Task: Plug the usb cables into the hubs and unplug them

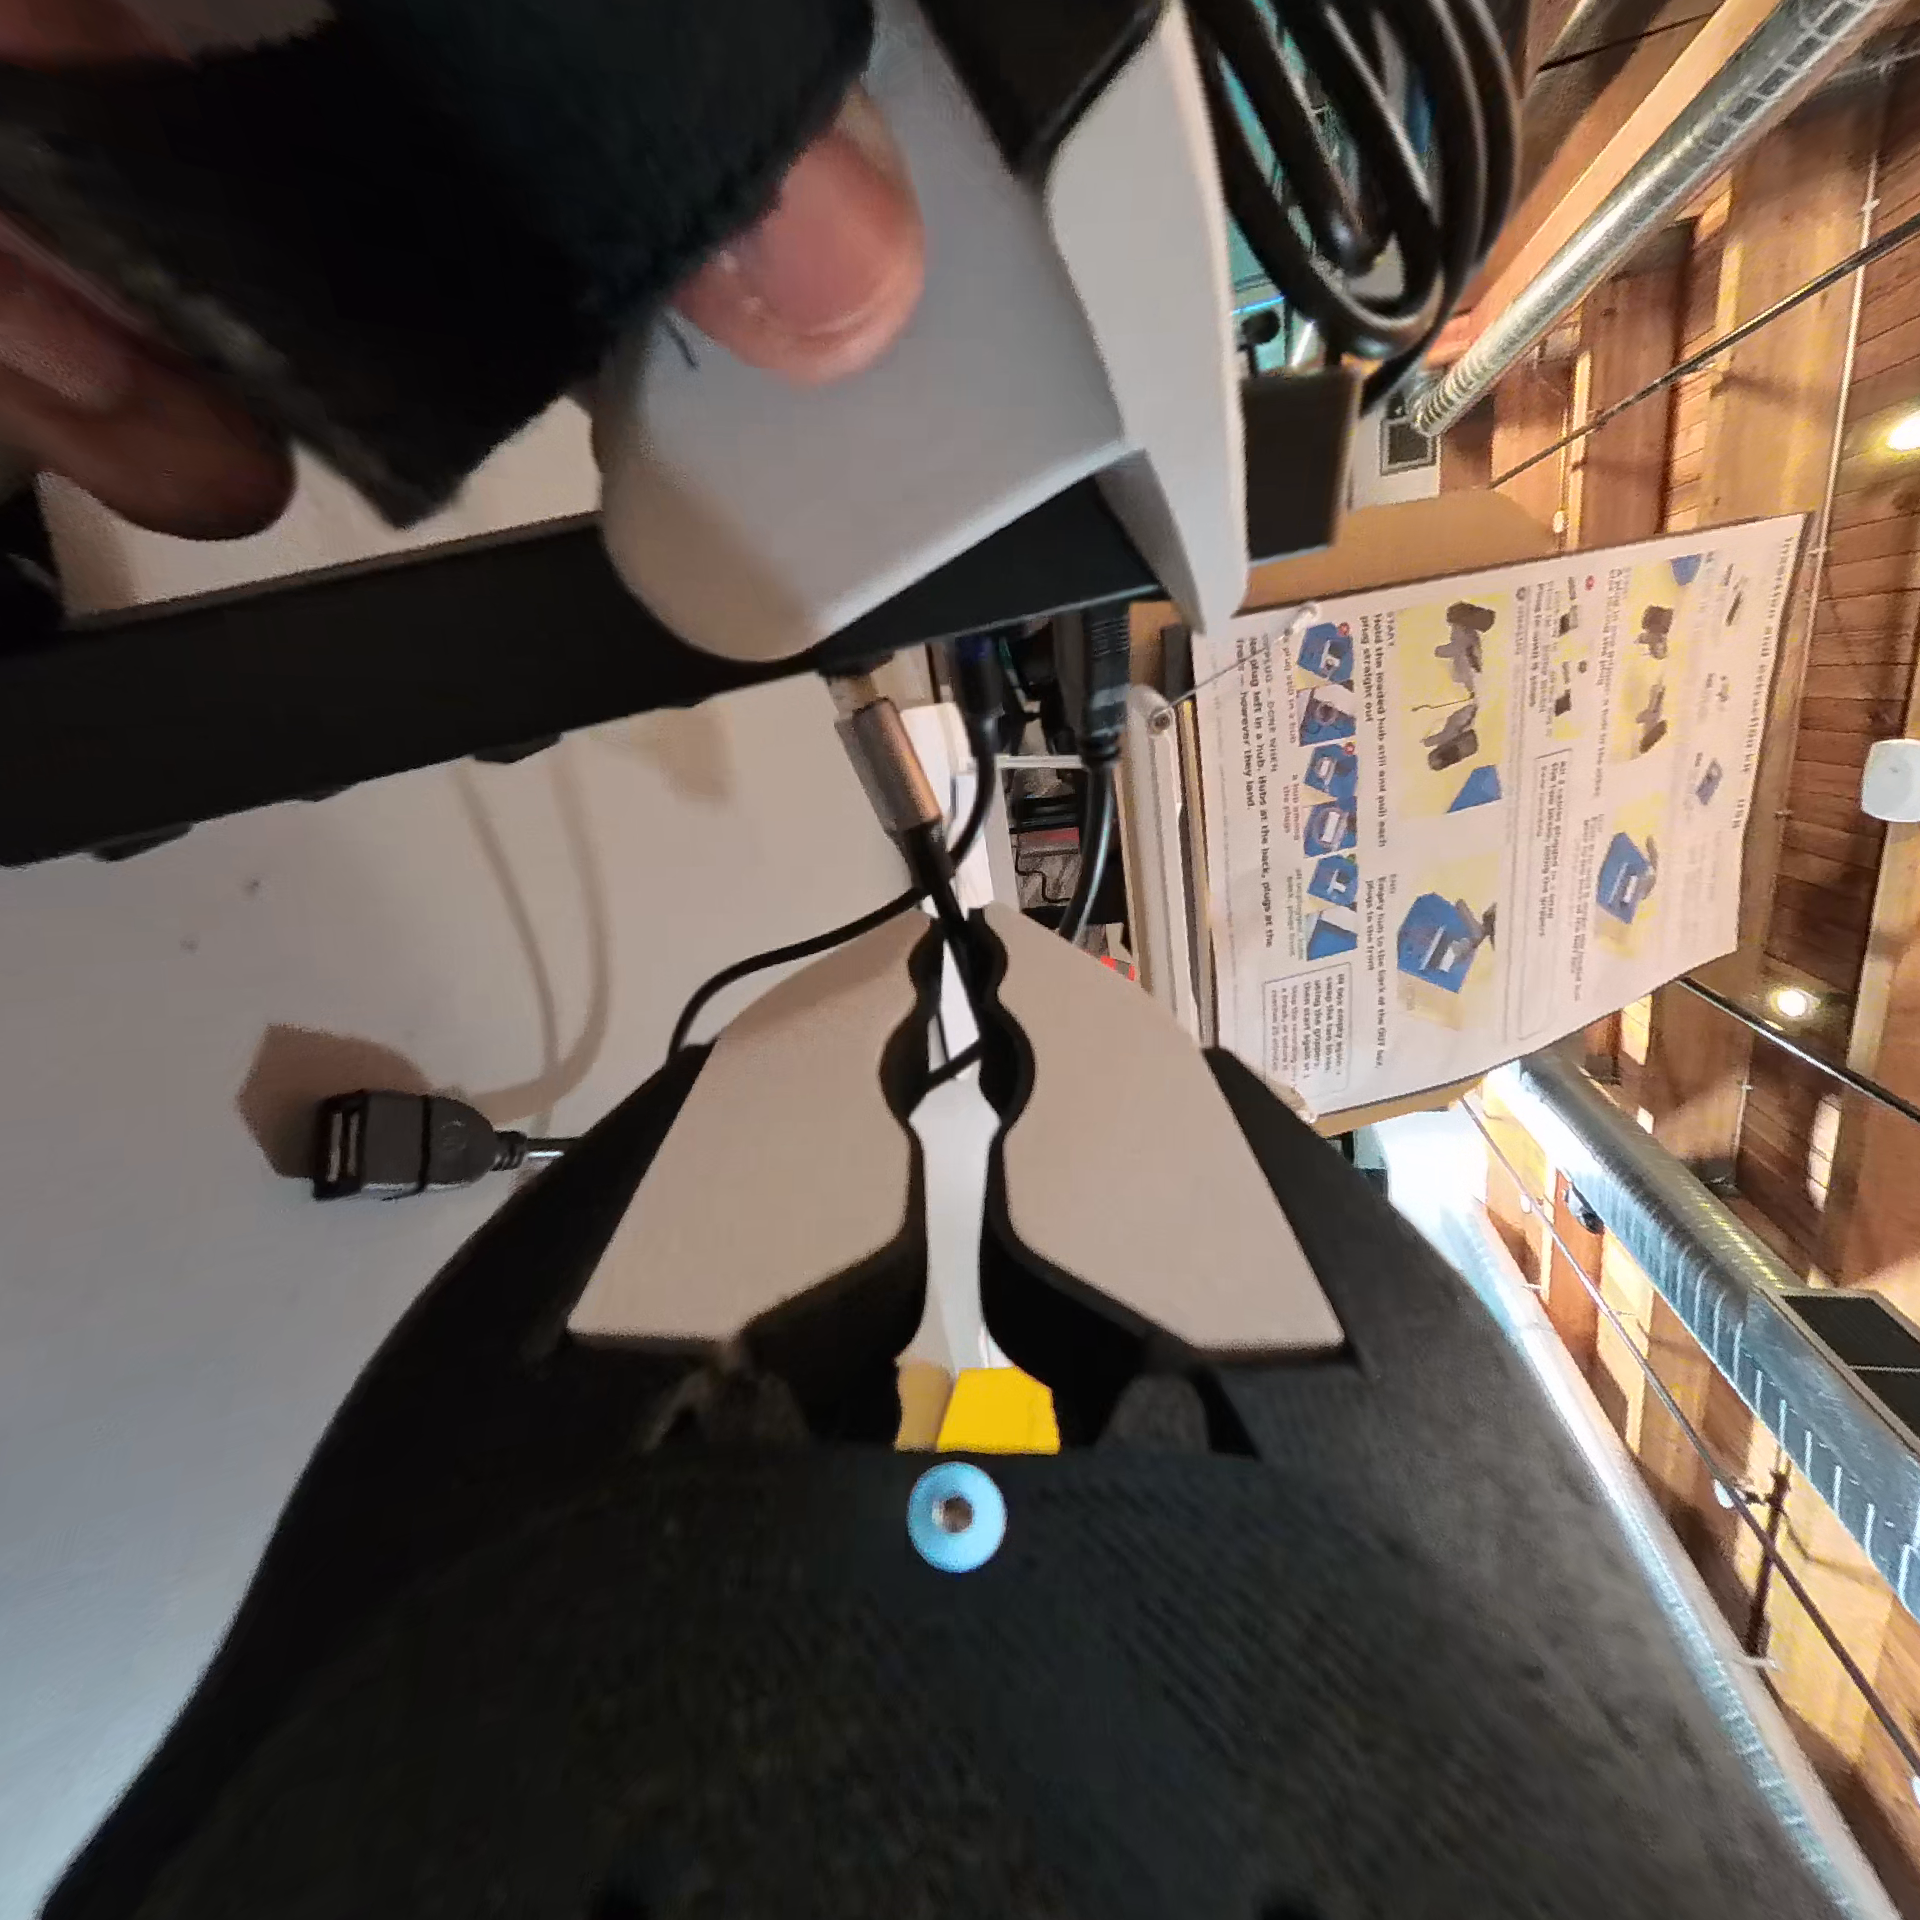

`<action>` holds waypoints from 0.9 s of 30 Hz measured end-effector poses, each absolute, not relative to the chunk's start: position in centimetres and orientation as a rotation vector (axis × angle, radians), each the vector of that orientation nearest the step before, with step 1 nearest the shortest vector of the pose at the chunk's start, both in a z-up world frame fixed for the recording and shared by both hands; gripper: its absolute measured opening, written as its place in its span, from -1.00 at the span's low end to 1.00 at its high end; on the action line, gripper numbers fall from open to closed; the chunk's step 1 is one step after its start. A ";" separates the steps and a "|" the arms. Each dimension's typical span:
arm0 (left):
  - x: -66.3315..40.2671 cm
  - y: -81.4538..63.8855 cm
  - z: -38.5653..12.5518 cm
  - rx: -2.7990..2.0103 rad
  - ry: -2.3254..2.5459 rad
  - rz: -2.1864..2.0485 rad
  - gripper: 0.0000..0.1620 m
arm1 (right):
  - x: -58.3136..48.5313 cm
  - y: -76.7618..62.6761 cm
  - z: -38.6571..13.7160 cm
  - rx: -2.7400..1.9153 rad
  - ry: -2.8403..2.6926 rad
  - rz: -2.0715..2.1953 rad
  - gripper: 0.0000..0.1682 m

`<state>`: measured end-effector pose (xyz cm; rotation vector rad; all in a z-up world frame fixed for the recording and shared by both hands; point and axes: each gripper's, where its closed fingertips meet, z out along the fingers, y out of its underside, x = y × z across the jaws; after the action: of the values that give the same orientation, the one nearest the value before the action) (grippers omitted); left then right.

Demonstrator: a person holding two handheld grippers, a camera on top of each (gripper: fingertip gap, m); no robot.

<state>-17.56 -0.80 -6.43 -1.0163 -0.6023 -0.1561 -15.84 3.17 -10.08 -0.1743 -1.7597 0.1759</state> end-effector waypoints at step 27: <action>-20.2 -2.0 -8.5 -0.831 -0.832 -0.570 -0.38 | -16.0 3.4 -13.0 0.121 -1.728 0.109 -0.96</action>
<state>-20.17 -2.00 -8.55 -0.8311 -0.8321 -0.5700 -15.97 3.36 -12.95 0.1215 -1.7282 0.1089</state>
